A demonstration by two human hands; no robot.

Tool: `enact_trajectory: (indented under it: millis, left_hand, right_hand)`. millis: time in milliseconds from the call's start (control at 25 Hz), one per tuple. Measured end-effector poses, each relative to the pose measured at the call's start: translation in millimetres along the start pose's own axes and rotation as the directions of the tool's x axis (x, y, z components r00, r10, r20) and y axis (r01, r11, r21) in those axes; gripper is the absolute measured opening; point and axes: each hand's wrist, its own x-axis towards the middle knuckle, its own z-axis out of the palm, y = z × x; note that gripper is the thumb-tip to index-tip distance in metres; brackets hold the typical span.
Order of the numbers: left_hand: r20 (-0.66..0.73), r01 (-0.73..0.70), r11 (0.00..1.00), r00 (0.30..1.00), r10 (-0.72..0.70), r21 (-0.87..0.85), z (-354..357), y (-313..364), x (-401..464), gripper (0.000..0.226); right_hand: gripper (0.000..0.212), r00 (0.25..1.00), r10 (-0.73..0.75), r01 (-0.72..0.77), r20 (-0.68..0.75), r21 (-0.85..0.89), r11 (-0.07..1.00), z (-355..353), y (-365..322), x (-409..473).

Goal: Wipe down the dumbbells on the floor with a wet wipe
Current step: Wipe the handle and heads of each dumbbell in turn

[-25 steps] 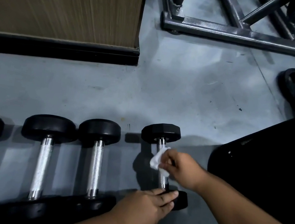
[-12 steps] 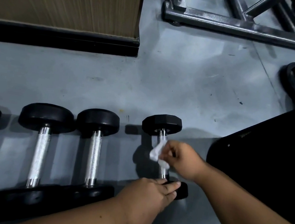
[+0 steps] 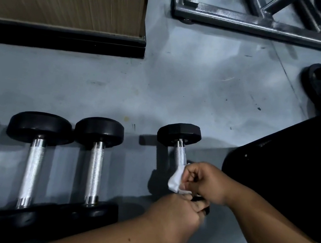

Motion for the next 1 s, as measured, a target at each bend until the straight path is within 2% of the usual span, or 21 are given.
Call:
enact_trajectory:
  millis: [40, 200, 280, 360, 480, 560, 600, 680, 760, 800, 880, 920, 1000]
  left_hand:
    - [-0.002, 0.026, 1.000, 1.000, -0.026, 0.005, 1, 0, 2, 0.048]
    - [-0.046, 0.052, 0.999, 0.998, -0.051, 0.017, 5, -1, 5, 0.060]
    - [-0.070, 0.056, 0.998, 0.996, -0.056, 0.005, 0, -4, 5, 0.060]
    - [-0.068, 0.022, 1.000, 0.997, -0.022, -0.005, -1, -6, 7, 0.051]
    - [-0.076, -0.054, 0.999, 0.996, 0.053, -0.009, 4, -6, 6, 0.038]
    - [-0.072, -0.068, 0.996, 0.995, 0.072, 0.054, 10, -5, 8, 0.038]
    - [-0.094, -0.065, 0.996, 0.993, 0.070, 0.058, 13, -5, 9, 0.034]
    - [-0.110, -0.027, 0.999, 0.994, 0.029, 0.024, 8, -2, 11, 0.043]
    - [-0.080, 0.006, 0.999, 0.997, -0.002, 0.050, 0, -4, 11, 0.047]
    - [-0.072, -0.022, 0.998, 0.997, 0.026, 0.067, -2, -5, 7, 0.049]
    - [-0.133, -0.090, 0.993, 0.986, 0.100, 0.081, 10, -5, -4, 0.045]
    - [-0.148, -0.079, 0.996, 0.985, 0.085, 0.046, 15, -5, -9, 0.038]
    - [-0.194, 0.134, 0.989, 0.971, -0.142, -0.054, 10, -9, -26, 0.039]
  right_hand:
    - [0.014, 1.000, -0.003, 0.002, -0.030, -0.008, 1.000, -3, -3, 6]
    - [0.019, 0.940, -0.032, -0.024, -0.339, -0.157, 0.987, -10, -16, 35]
    - [0.018, 0.911, -0.048, -0.031, -0.410, -0.182, 0.983, -6, -19, 38]
    - [0.016, 0.920, -0.024, -0.033, -0.390, -0.139, 0.990, -1, -18, 28]
    - [0.014, 0.993, 0.045, -0.073, -0.107, -0.278, 0.958, -3, -19, 0]
    - [0.012, 0.996, 0.088, -0.082, 0.004, -0.333, 0.939, -4, -21, -11]
    - [0.011, 0.997, 0.079, -0.081, -0.019, -0.319, 0.944, -3, -22, -10]
    - [0.011, 0.983, 0.028, -0.080, -0.181, -0.286, 0.955, -3, -25, 4]
    - [0.020, 0.937, -0.001, -0.093, -0.349, -0.255, 0.962, -1, -28, 23]
    - [0.024, 0.921, -0.001, -0.095, -0.389, -0.229, 0.969, 0, -28, 30]
    - [0.025, 0.916, -0.014, -0.082, -0.401, -0.221, 0.972, 3, -24, 31]
    - [0.022, 0.922, -0.023, -0.079, -0.387, -0.246, 0.966, 5, -21, 24]
    - [0.017, 0.942, -0.025, -0.072, -0.336, -0.274, 0.959, 10, -13, 4]
